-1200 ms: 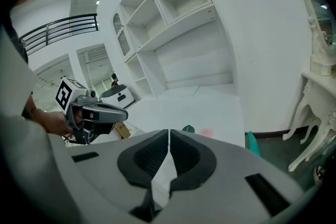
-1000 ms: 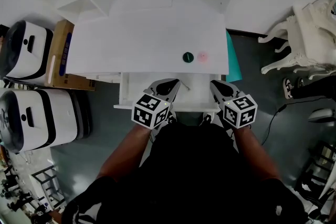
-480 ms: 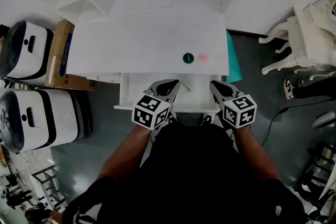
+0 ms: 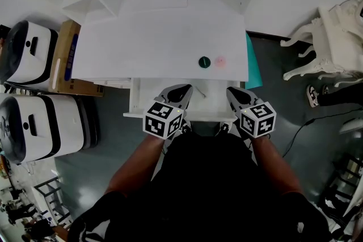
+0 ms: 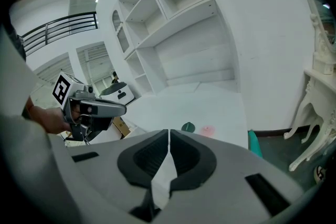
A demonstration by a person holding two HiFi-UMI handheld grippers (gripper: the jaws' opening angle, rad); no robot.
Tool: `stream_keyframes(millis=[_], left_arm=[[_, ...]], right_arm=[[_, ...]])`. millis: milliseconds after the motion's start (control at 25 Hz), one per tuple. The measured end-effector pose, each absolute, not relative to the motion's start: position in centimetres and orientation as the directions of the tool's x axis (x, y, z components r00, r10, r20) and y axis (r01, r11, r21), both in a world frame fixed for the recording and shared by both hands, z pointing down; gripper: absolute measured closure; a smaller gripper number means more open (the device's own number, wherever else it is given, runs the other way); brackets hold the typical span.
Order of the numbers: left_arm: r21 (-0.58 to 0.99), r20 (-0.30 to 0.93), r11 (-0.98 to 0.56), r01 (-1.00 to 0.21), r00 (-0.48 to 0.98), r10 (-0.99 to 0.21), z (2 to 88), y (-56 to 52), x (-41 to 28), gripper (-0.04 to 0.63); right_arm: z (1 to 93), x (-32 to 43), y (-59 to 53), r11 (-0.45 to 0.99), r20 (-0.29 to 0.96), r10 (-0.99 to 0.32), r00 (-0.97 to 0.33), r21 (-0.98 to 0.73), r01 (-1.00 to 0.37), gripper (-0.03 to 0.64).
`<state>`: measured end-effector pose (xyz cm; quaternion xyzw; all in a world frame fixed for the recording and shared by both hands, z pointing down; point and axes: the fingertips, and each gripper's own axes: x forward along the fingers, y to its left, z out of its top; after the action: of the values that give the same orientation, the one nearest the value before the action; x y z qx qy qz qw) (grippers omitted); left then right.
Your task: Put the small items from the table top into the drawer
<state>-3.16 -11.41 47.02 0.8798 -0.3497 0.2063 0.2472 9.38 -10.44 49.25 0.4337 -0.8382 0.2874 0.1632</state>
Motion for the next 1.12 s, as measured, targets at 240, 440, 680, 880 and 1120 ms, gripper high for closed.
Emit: stream_keyframes(millis=[240, 440, 680, 880, 1120], left_arm=[[0.330, 0.597, -0.625, -0.707, 0.669, -0.442, 49.3, -10.2, -2.8, 0.584], [0.337, 0.598, -0.622, -0.707, 0.671, -0.439, 49.8, -10.2, -3.0, 0.584], [0.341, 0.593, -0.597, -0.726, 0.659, -0.463, 49.7, -10.9, -3.8, 0.584], [0.342, 0.607, -0.563, -0.752, 0.634, -0.479, 50.1, -11.1, -5.4, 0.584], [0.346, 0.619, -0.533, -0.772, 0.615, -0.489, 50.6, -11.1, -6.4, 0.586]], right_arm=[[52.3, 9.4, -12.3, 0.437, 0.570, -0.630, -0.528, -0.302, -0.847, 0.588], [56.1, 9.8, -14.8, 0.418, 0.633, -0.608, -0.479, -0.258, -0.871, 0.588], [58.9, 9.9, -18.3, 0.457, 0.683, -0.596, -0.423, -0.145, -0.878, 0.586], [60.9, 9.7, -21.1, 0.519, 0.726, -0.578, -0.372, -0.025, -0.854, 0.583], [63.0, 9.7, -23.3, 0.526, 0.766, -0.545, -0.340, -0.004, -0.851, 0.527]])
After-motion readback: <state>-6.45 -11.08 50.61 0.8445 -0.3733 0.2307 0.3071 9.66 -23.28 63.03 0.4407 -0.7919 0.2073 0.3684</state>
